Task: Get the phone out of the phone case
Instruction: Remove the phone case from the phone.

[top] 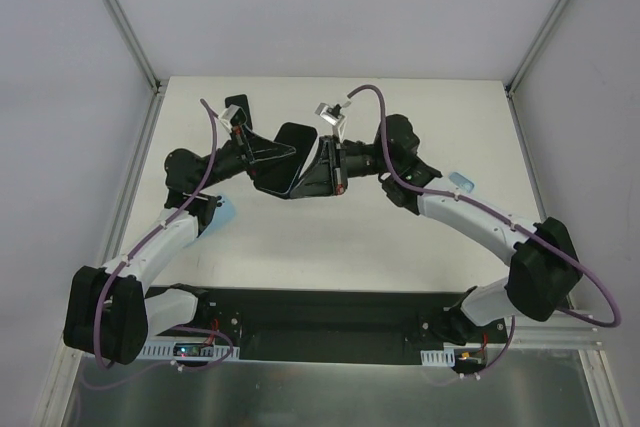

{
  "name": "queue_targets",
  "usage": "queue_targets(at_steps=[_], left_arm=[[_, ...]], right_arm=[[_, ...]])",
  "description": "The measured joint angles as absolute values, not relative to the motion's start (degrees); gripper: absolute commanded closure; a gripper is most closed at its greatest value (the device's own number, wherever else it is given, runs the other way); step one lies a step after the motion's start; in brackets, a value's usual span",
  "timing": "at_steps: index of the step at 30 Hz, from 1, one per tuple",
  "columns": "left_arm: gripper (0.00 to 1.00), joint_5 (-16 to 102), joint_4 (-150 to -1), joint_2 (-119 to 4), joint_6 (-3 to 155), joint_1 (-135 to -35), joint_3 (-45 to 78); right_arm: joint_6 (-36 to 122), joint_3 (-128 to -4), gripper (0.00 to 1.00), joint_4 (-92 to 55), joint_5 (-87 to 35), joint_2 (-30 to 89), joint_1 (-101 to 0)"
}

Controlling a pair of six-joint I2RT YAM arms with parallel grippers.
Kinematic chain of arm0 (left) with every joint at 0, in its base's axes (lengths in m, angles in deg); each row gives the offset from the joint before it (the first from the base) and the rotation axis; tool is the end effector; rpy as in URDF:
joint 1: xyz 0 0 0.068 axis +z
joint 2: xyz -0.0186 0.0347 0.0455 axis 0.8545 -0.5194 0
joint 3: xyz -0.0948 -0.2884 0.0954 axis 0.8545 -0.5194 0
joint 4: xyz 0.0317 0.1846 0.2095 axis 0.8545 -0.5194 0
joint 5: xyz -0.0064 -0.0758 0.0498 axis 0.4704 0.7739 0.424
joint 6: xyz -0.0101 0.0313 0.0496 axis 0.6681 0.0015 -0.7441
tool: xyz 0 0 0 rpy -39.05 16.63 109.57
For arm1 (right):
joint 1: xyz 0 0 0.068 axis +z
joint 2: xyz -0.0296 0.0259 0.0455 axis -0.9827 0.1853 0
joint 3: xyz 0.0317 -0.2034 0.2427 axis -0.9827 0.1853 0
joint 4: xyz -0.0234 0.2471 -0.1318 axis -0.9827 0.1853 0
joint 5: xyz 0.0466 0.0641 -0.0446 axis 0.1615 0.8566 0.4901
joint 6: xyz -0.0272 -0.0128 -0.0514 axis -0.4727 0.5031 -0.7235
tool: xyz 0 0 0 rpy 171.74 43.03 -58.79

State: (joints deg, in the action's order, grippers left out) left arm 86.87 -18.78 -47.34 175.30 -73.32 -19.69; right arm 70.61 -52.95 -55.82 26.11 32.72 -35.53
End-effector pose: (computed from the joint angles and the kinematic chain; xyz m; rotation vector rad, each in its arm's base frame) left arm 0.2221 -0.0934 0.3663 -0.2386 1.6730 -2.2578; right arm 0.2263 0.2691 0.4068 -1.1402 1.2769 1.7424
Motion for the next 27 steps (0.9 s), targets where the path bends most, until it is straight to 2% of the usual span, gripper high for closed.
queue_targets(at_steps=[6, 12, 13, 14, 15, 27], left_arm=[[1.00, 85.30, -21.01, -47.32, 174.41, -72.84, -20.30], [1.00, 82.72, -22.78, -47.32, 173.44, -72.36, -20.85], [1.00, 82.00, -23.05, -47.32, 173.38, -72.20, -21.09], [1.00, 81.32, -23.22, -47.32, 173.38, -72.07, -21.44], [1.00, 80.58, -23.57, -47.32, 173.36, -71.77, -21.70], [1.00, 70.37, -27.96, -46.20, 171.45, -70.72, -23.60]], right_arm=[[68.71, -54.79, 0.99, -40.87, 17.32, 30.84, -35.07], [78.30, -52.54, 0.98, -40.25, 9.02, 29.49, -34.81], [80.31, -51.84, 0.97, -41.06, 7.60, 29.33, -34.75], [82.19, -51.21, 0.85, -41.89, 6.02, 29.31, -34.61], [84.16, -50.57, 0.81, -42.64, 4.51, 29.31, -34.53], [97.36, -50.88, 0.73, -49.68, -5.10, 36.04, -34.37]])
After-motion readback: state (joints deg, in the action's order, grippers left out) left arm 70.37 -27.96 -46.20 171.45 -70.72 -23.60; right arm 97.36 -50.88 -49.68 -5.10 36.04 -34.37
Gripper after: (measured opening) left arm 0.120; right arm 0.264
